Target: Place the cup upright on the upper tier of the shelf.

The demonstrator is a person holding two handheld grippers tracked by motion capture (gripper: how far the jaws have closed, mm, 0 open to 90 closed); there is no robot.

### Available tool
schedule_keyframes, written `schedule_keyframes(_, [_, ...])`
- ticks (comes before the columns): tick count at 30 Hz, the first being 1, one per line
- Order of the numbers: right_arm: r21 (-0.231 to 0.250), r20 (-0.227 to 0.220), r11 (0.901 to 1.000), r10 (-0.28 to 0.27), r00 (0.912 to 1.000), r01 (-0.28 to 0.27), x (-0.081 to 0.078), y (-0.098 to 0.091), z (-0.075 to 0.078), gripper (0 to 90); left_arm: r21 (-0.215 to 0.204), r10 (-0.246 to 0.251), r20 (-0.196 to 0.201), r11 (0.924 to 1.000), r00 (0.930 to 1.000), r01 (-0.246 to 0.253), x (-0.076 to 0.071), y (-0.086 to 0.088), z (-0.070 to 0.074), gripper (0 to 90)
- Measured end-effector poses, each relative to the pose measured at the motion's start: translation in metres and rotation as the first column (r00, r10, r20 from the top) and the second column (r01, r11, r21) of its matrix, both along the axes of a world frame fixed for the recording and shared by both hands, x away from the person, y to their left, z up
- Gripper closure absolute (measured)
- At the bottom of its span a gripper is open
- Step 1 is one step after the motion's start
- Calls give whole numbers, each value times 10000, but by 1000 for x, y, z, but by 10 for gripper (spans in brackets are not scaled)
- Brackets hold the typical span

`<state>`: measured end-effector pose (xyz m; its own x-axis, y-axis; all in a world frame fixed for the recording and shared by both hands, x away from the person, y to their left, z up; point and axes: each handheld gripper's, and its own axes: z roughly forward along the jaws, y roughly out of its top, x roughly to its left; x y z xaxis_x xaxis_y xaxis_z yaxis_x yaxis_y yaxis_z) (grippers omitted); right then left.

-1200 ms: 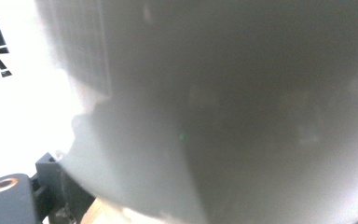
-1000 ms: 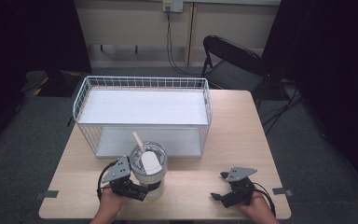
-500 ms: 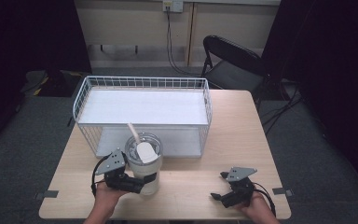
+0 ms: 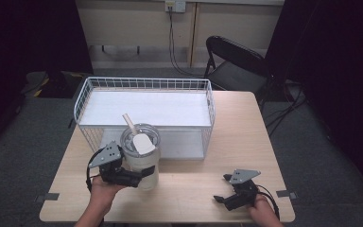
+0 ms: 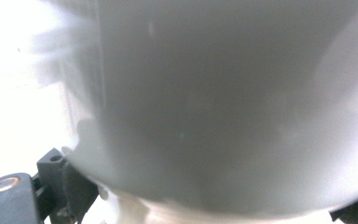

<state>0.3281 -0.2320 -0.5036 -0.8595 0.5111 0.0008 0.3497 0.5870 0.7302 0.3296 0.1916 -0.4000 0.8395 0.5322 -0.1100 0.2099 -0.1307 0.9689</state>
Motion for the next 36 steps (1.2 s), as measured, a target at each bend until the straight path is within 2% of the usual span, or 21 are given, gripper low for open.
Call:
schedule_keyframes(5, [2,2,10000,2,10000,-2,0,0,0,109,-44,62,-161,10000,9999,-62,3,4,10,90])
schedule_keyframes(7, [1,0,10000,0,10000,0,0,0,0,109,108,111,-91,9999,9999,-110,4,6,16,90])
schedule_keyframes(14, [1,0,10000,-1,10000,1,0,0,0,109,165,59,-17,9998,10000,-59,6,8,32,91])
schedule_keyframes(23, [1,2,10000,1,10000,-1,0,0,0,109,-52,55,-21,10000,10000,-55,10,8,53,92])
schedule_keyframes(36, [1,-2,10000,-1,10000,1,0,0,0,109,164,157,-131,9997,9998,-155,16,9,81,92])
